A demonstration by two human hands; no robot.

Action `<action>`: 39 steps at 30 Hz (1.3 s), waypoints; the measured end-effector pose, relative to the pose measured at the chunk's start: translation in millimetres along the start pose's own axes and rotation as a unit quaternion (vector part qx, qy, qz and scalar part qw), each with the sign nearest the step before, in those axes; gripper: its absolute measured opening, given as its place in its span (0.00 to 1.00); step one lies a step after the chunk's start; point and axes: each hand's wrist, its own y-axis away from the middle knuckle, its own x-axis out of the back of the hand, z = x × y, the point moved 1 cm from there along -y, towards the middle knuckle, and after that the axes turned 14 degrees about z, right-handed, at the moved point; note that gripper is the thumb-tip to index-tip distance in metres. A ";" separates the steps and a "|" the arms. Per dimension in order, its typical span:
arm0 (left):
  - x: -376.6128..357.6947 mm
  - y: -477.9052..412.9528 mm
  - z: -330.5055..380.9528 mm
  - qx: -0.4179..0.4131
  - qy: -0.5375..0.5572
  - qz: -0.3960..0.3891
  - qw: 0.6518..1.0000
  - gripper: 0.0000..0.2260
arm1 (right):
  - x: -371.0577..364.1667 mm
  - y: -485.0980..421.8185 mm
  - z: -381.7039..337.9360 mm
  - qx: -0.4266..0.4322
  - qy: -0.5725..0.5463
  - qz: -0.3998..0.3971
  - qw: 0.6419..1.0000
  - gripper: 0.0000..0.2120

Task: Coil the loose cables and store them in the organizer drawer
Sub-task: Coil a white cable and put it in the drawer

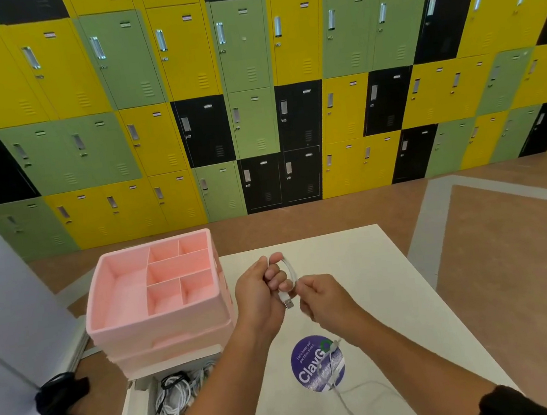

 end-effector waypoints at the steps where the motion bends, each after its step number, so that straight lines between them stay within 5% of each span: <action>1: -0.7 -1.4 1.4 -0.001 0.006 0.006 1.000 0.14 | -3.1 3.1 3.6 0.000 0.016 -0.021 1.000 0.17; 6: -4.6 -1.0 0.4 -0.012 0.010 0.012 1.000 0.13 | -11.3 10.6 8.9 0.009 0.074 -0.051 0.996 0.17; 9: -1.1 -2.9 -6.6 -0.120 -0.076 0.057 0.988 0.13 | -14.7 14.9 1.3 0.041 0.153 -0.089 0.983 0.16; 13: 11.5 -9.9 -7.1 -0.285 -0.260 0.073 0.920 0.15 | -12.5 20.9 -7.5 0.055 0.207 -0.133 0.968 0.14; 18: 24.1 -9.8 -8.0 -0.350 -0.386 0.015 0.853 0.14 | 7.4 9.5 -33.8 0.114 0.217 -0.100 0.964 0.13; 22: 23.4 -6.1 -6.5 -0.297 -0.421 -0.069 0.855 0.14 | 27.7 -8.8 -53.2 0.144 0.208 -0.037 0.967 0.11; 28: 7.9 6.2 0.0 -0.099 -0.308 -0.144 0.935 0.16 | 43.2 -25.1 -48.7 0.127 0.153 0.039 0.979 0.07; 39: 8.4 6.4 -0.2 -0.040 -0.216 -0.145 0.965 0.14 | 38.5 -24.3 -43.4 0.092 0.075 0.026 0.993 0.06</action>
